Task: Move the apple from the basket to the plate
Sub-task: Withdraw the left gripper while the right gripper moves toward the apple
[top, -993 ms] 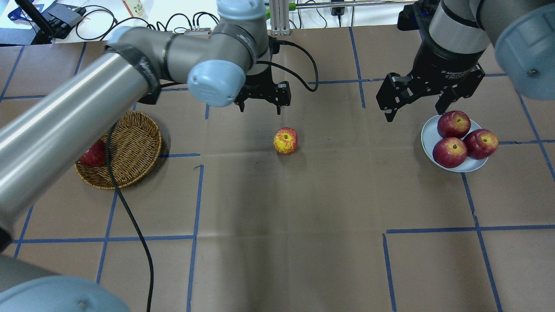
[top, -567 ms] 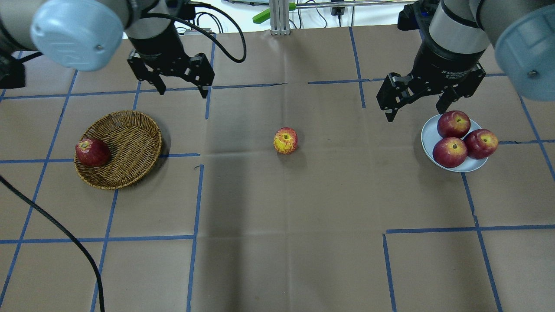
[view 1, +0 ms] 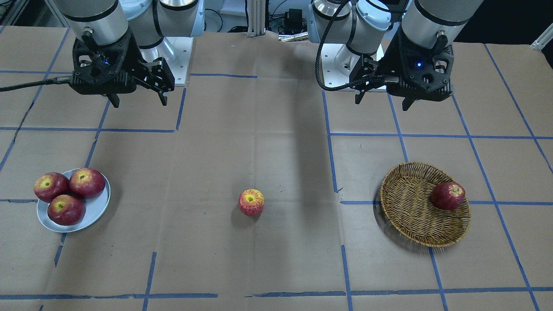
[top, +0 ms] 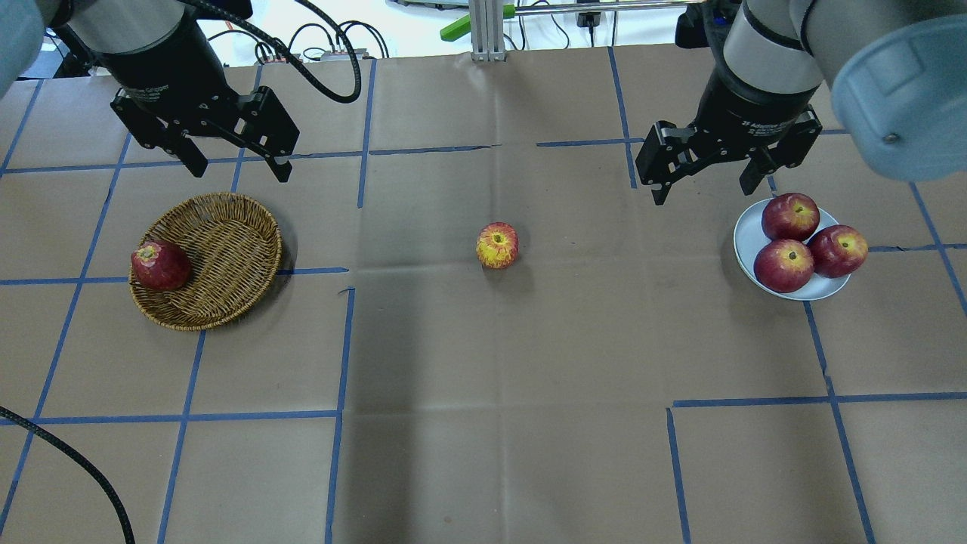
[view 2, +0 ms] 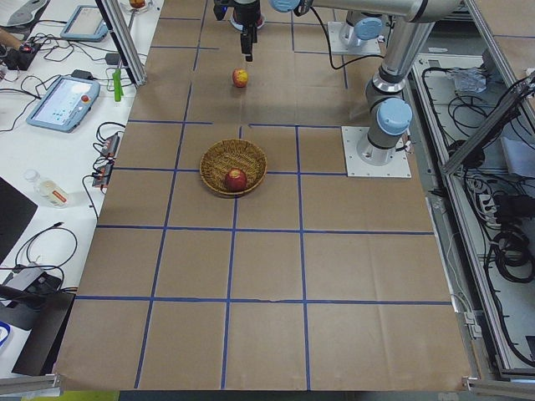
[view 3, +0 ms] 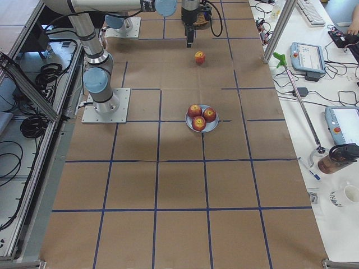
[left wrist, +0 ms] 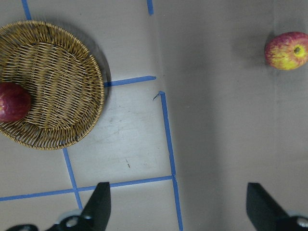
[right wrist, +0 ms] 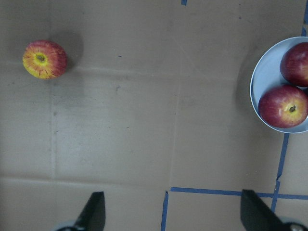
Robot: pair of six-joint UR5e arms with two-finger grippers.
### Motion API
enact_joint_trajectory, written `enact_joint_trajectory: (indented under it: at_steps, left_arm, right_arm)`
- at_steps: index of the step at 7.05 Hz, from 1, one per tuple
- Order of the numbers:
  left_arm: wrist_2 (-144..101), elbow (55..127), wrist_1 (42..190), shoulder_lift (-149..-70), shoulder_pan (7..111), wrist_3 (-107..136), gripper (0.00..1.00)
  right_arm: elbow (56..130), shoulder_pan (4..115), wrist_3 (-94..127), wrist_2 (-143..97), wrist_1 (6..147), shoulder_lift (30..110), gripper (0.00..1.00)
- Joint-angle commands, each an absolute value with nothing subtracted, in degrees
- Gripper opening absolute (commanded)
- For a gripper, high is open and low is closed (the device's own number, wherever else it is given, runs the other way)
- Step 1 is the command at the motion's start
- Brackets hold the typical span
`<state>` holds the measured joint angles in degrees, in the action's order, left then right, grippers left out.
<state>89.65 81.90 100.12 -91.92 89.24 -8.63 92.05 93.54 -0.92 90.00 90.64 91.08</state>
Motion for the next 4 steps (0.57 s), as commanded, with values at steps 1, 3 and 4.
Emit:
enact_joint_trajectory:
  at_steps: [1,3,4]
  left_arm:
    - [89.9,81.9,102.1,-90.4,89.0,-8.6,0.99]
    - [90.8,82.1,102.1,-90.3,88.9,-8.7,1.0]
    - [91.9,81.7,102.0,-90.3,88.9,-8.7,0.99]
  right_arm:
    - [92.0,98.6,4.1,90.1,95.1,87.9,1.0]
    - [92.0,103.9,10.5,90.1,100.5,83.9,1.0]
    - [92.0,106.5,13.9,90.1,104.1,81.0,1.0]
